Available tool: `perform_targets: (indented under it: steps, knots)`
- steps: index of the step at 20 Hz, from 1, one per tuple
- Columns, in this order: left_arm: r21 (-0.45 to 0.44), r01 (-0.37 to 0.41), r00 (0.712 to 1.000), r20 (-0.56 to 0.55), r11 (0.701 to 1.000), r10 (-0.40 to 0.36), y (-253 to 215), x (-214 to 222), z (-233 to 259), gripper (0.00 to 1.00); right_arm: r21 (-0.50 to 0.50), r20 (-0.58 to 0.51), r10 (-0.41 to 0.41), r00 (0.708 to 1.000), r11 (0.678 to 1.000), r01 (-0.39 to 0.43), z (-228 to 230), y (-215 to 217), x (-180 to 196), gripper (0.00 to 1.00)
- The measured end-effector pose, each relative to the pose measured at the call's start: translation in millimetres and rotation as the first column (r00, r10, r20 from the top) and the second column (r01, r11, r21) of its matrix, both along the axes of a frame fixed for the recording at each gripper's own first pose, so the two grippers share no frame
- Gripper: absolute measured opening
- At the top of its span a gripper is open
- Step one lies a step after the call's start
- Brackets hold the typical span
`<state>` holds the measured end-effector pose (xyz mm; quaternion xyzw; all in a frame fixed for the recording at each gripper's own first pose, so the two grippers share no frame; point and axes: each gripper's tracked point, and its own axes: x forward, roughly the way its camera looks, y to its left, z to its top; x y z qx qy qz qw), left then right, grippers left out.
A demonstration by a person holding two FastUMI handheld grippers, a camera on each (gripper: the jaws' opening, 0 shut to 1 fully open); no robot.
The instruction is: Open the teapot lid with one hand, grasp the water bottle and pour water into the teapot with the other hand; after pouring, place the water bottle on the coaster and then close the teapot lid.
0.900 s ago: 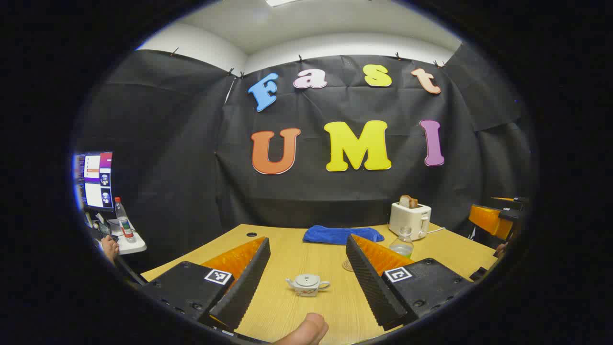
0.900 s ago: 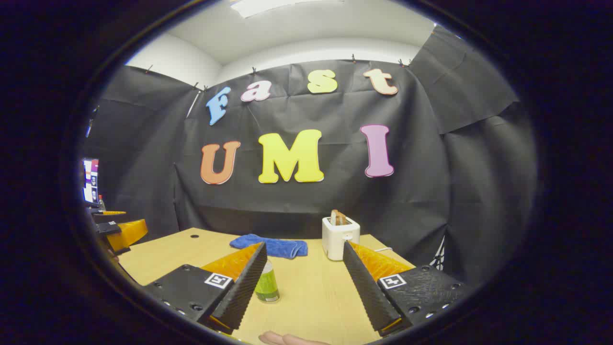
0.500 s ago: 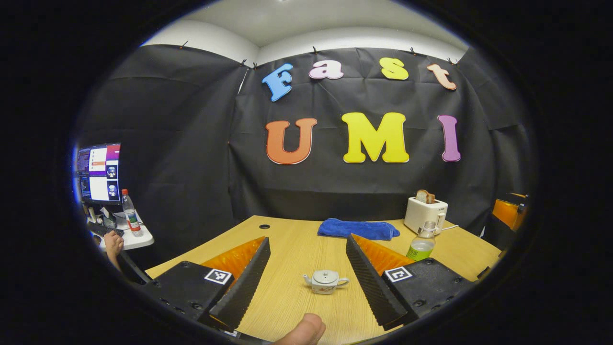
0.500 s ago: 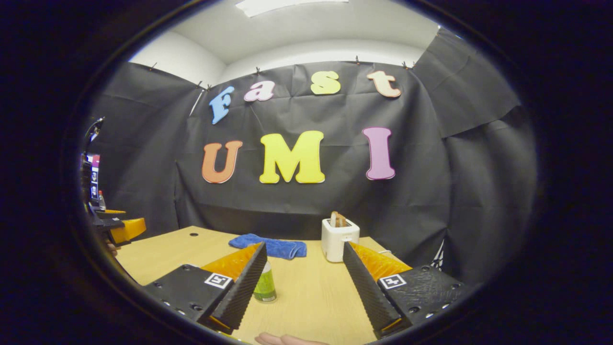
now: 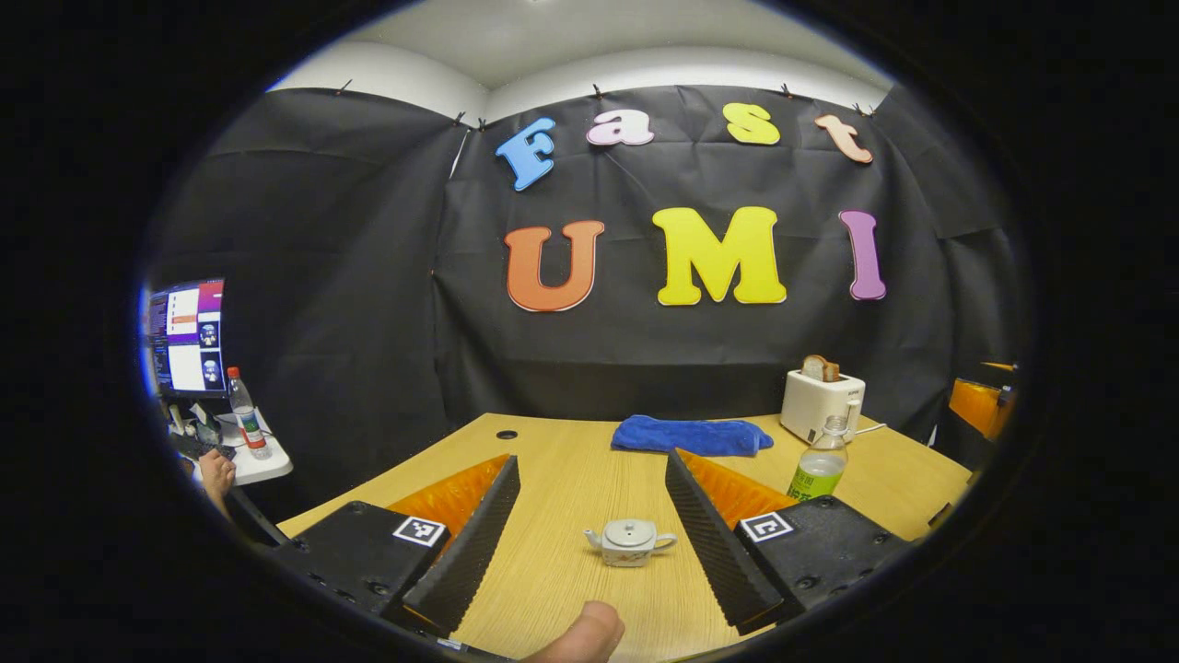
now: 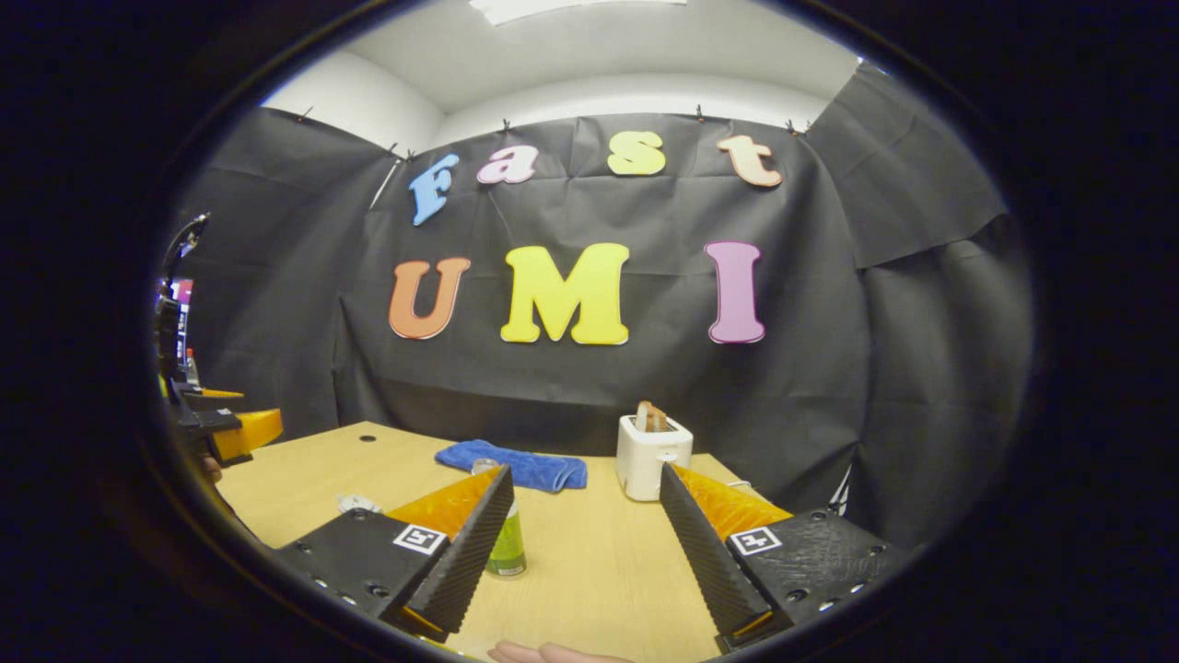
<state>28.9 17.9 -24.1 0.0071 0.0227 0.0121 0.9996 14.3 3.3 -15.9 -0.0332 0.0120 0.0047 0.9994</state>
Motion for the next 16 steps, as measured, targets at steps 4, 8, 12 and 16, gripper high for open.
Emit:
perform_targets:
  steps: [4,8,12,16]
  knots:
    - [0.002,0.019,1.000,0.009,1.000,-0.019,2.6,19.2,-8.3,1.00,-0.011,-0.027,-0.005,1.000,1.000,0.005,-11.1,0.6,7.0,0.96]
    - [-0.030,0.049,0.999,-0.020,0.998,-0.049,4.0,58.1,-38.9,1.00,-0.025,-0.049,-0.009,0.999,1.000,0.008,-21.4,4.6,14.2,0.96]
    - [0.004,0.064,0.994,-0.094,0.998,-0.064,-4.0,96.4,-98.3,1.00,-0.040,-0.090,-0.002,0.996,0.999,-0.002,-38.5,12.4,23.4,0.94]
    - [0.033,0.107,0.990,-0.091,0.994,-0.104,-20.5,109.5,-120.2,0.99,-0.056,-0.104,-0.013,0.994,0.998,0.007,-45.4,11.0,29.8,0.98]
